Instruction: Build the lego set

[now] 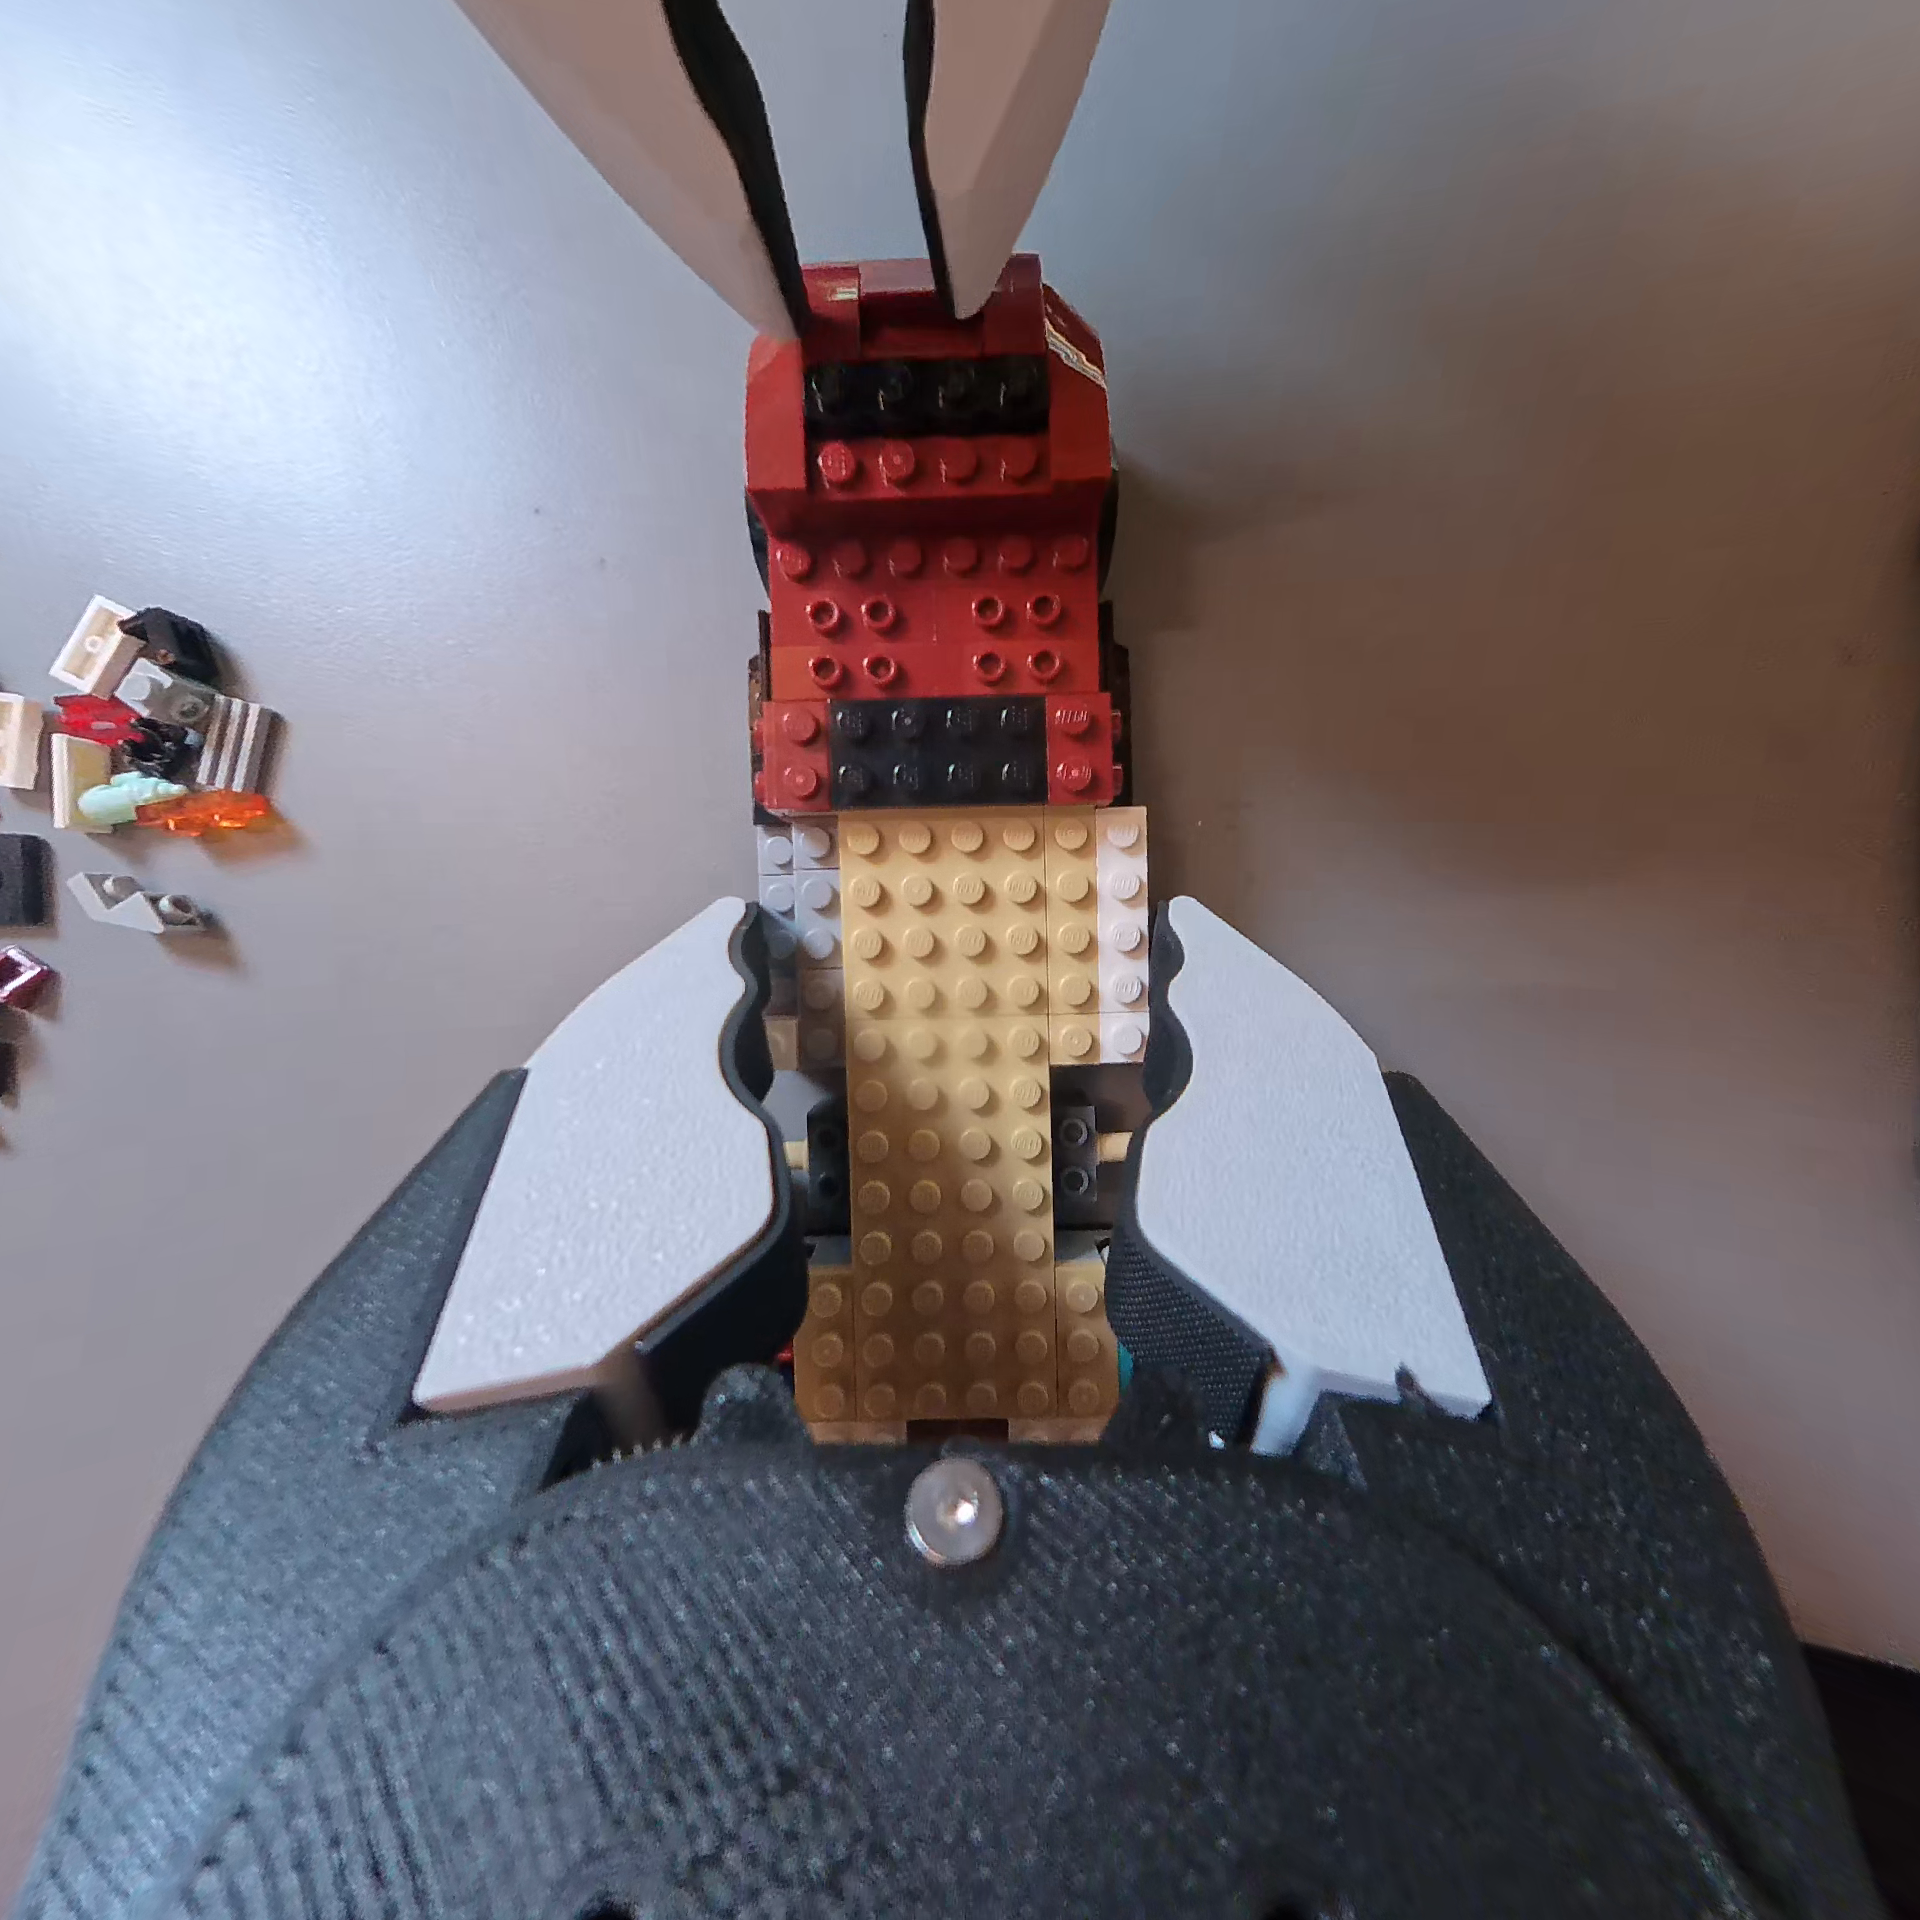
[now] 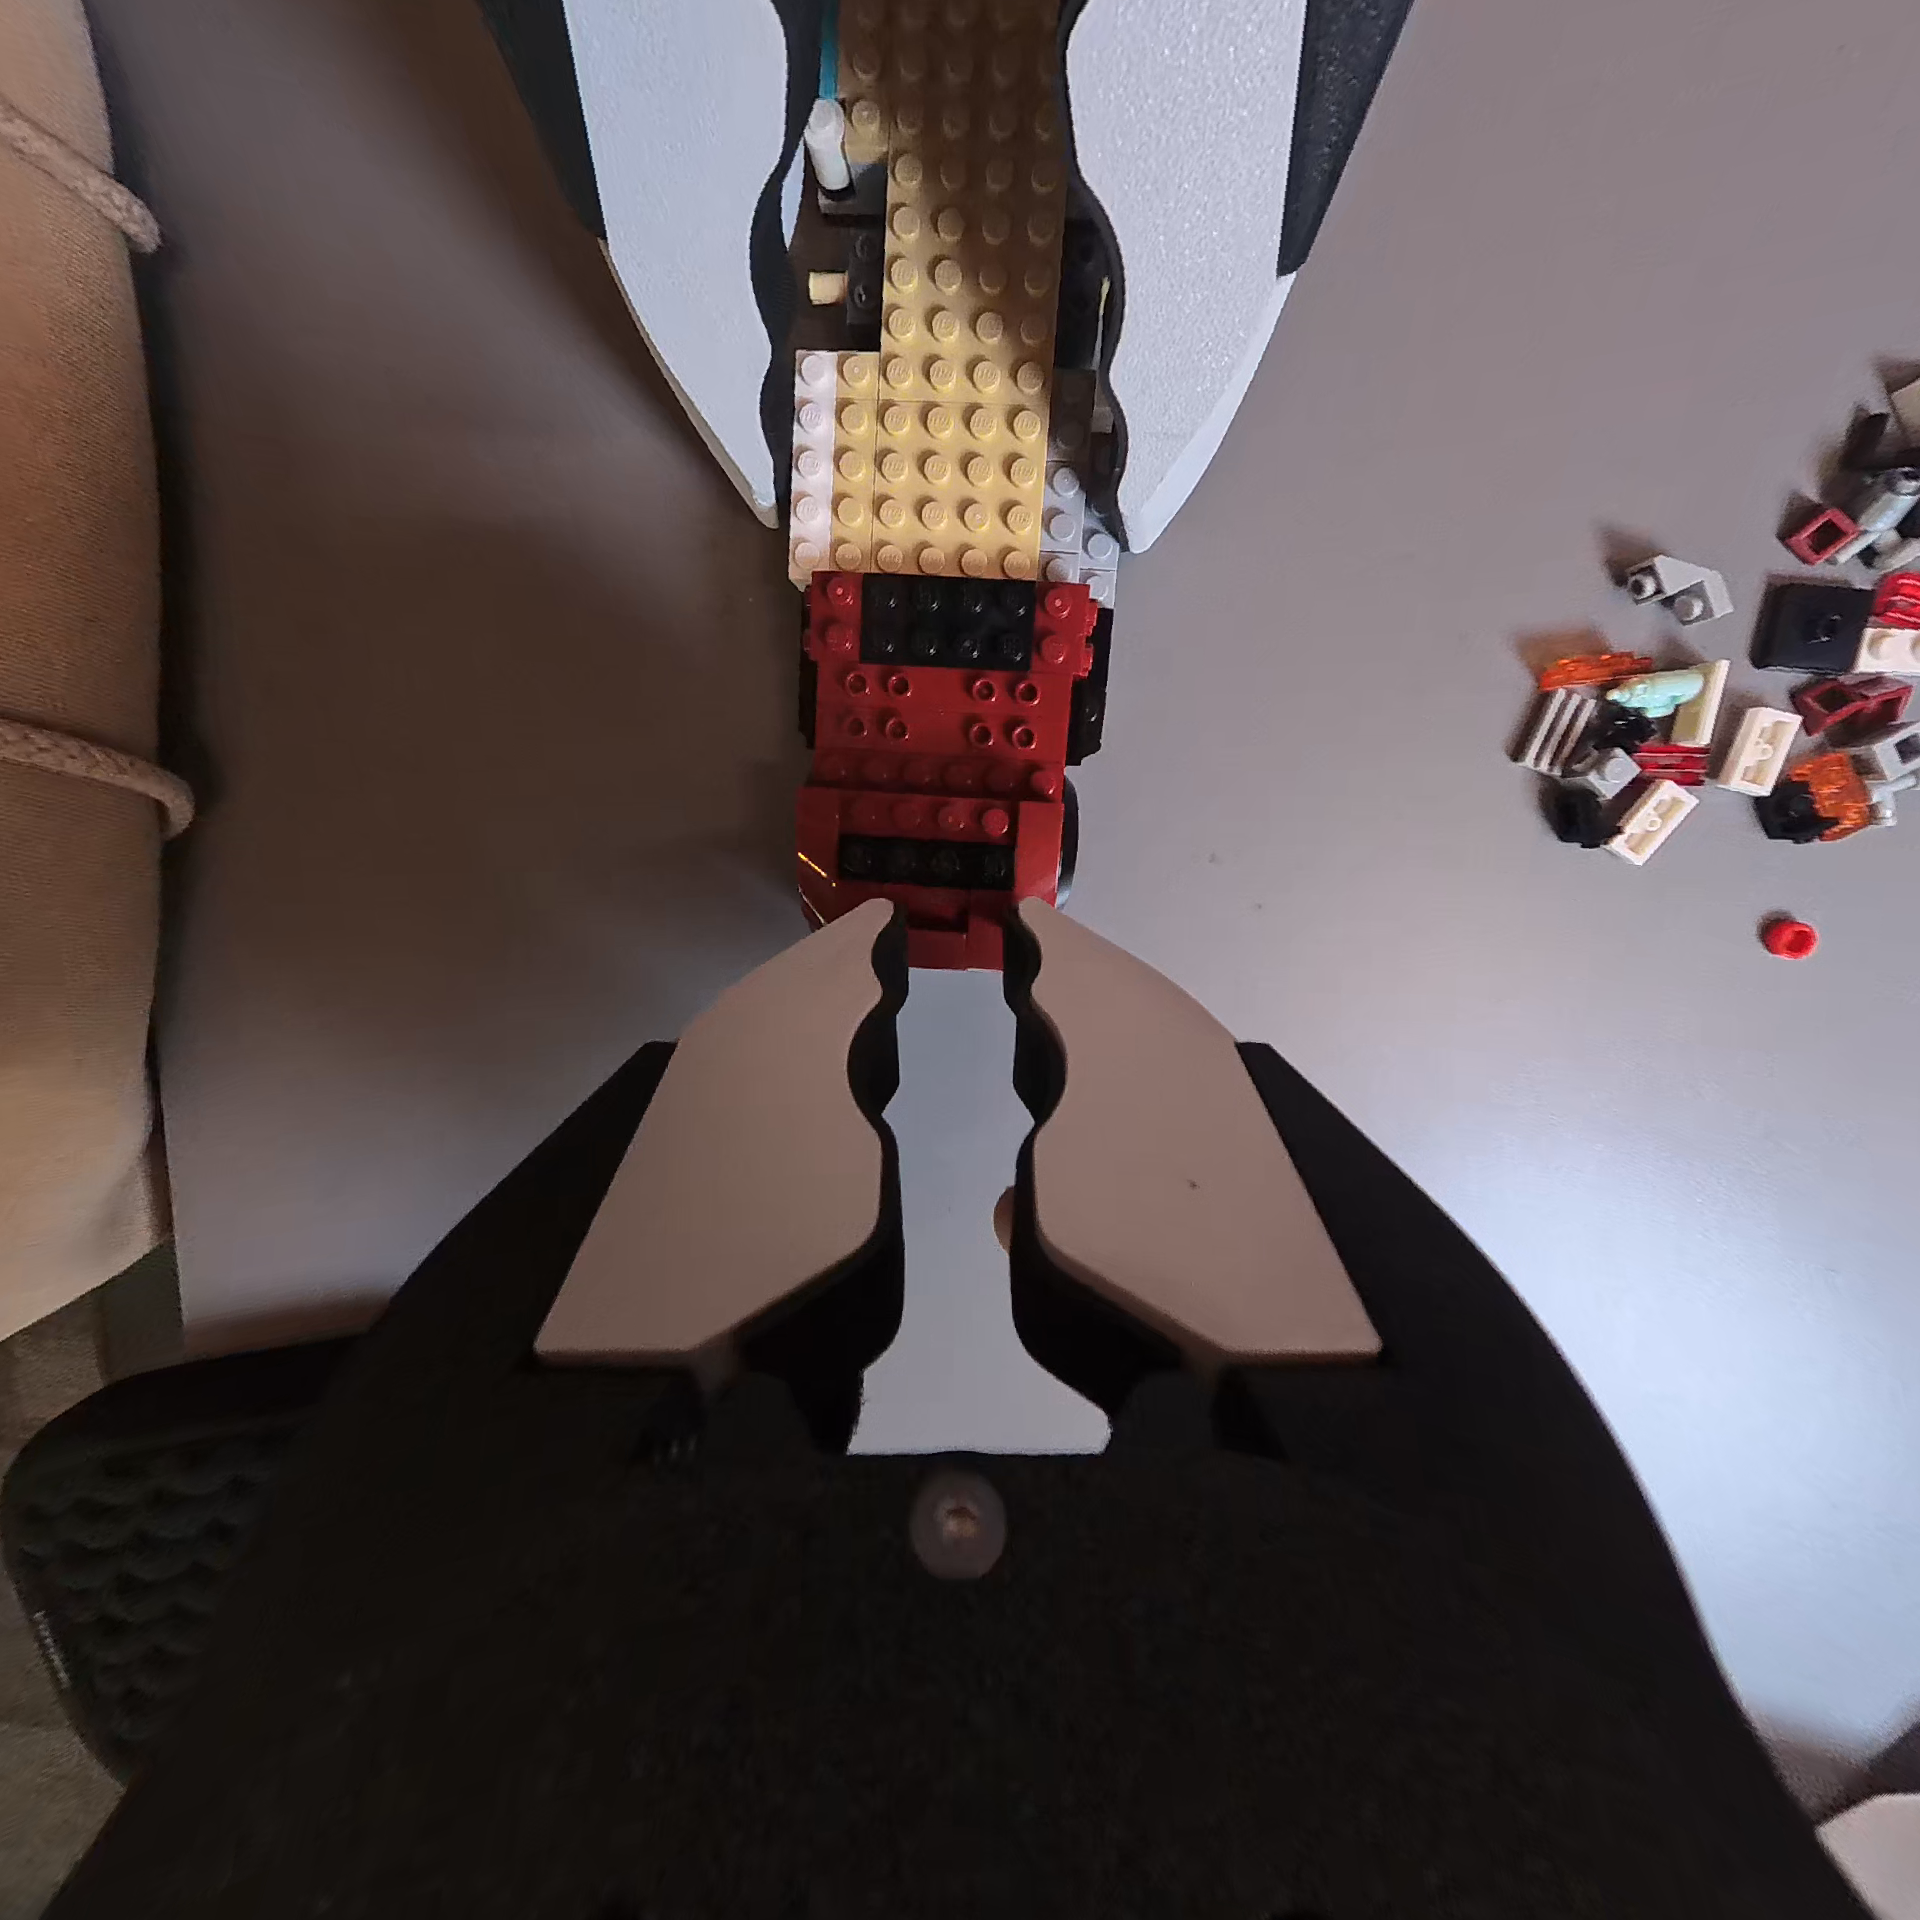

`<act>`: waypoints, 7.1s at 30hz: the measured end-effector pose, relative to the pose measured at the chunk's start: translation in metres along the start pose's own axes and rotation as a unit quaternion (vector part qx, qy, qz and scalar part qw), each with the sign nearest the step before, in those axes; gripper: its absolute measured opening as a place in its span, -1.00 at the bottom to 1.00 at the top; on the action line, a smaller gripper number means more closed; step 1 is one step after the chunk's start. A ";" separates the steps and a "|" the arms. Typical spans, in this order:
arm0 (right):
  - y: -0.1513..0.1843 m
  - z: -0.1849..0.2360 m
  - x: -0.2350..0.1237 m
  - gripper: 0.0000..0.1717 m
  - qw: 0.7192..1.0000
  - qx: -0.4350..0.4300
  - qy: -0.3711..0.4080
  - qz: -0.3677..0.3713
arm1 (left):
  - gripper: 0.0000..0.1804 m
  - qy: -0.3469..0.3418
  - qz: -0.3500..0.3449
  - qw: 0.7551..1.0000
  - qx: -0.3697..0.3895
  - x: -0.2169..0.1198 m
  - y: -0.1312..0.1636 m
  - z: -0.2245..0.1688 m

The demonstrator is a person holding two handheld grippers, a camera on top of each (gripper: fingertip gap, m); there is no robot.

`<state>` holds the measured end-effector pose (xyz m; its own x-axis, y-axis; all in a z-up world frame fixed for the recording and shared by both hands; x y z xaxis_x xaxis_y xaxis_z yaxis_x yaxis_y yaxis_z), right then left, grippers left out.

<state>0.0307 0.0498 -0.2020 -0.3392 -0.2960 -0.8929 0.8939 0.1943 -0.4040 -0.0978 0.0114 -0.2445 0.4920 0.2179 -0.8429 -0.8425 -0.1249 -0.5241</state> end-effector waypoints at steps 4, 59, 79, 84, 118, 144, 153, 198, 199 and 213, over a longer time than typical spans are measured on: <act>-0.003 0.002 -0.002 -0.80 1.000 -0.008 0.008 0.002 | -0.22 0.000 -0.001 1.000 0.000 0.000 0.000 0.000; 0.022 0.015 0.032 -0.31 0.981 0.008 0.109 -0.162 | -0.12 -0.034 0.030 0.998 -0.033 -0.035 0.041 -0.001; 0.028 0.014 0.028 -0.24 0.981 0.008 0.096 -0.170 | -0.09 -0.024 0.049 0.998 -0.033 -0.034 0.049 -0.001; 0.028 0.015 0.030 -0.33 0.982 0.003 0.093 -0.166 | -0.15 -0.020 0.047 0.998 -0.035 -0.032 0.047 -0.002; 0.094 0.016 -0.037 -0.35 0.911 0.126 0.241 -0.311 | -0.08 -0.091 -0.189 0.974 -0.090 -0.041 0.010 0.002; 0.079 -0.028 -0.085 -1.00 0.726 0.158 0.444 -0.501 | -1.00 -0.444 -0.377 0.770 -0.260 -0.121 0.064 0.041; -0.016 -0.117 -0.139 -0.99 0.708 0.045 0.495 -0.502 | -1.00 -0.432 -0.382 0.774 -0.262 -0.119 0.066 0.041; -0.028 -0.259 -0.164 -0.95 0.725 0.063 0.512 -0.457 | -1.00 -0.412 -0.314 0.825 -0.225 -0.088 0.065 0.043; -0.030 -0.259 -0.165 -0.95 0.724 0.062 0.511 -0.459 | -1.00 -0.412 -0.311 0.826 -0.225 -0.088 0.065 0.043; -0.060 -0.270 -0.178 -0.93 0.723 0.046 0.506 -0.469 | -0.98 -0.402 -0.310 0.833 -0.220 -0.085 0.064 0.042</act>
<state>-0.0421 0.3432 -0.0725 -0.8077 0.5868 0.0581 0.1315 0.2753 -0.9523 -0.2028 0.0254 -0.2011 0.3481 0.9280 -0.1329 -0.2325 -0.0519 -0.9712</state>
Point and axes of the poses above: each gripper's, where its closed fingertips meet, x out along the fingers, y out of its underside, z = x × y across the jaws, the point moved 7 cm from there along -x, back along the fingers, and after that the axes turned 8 degrees about -y, right-handed, at the moved point
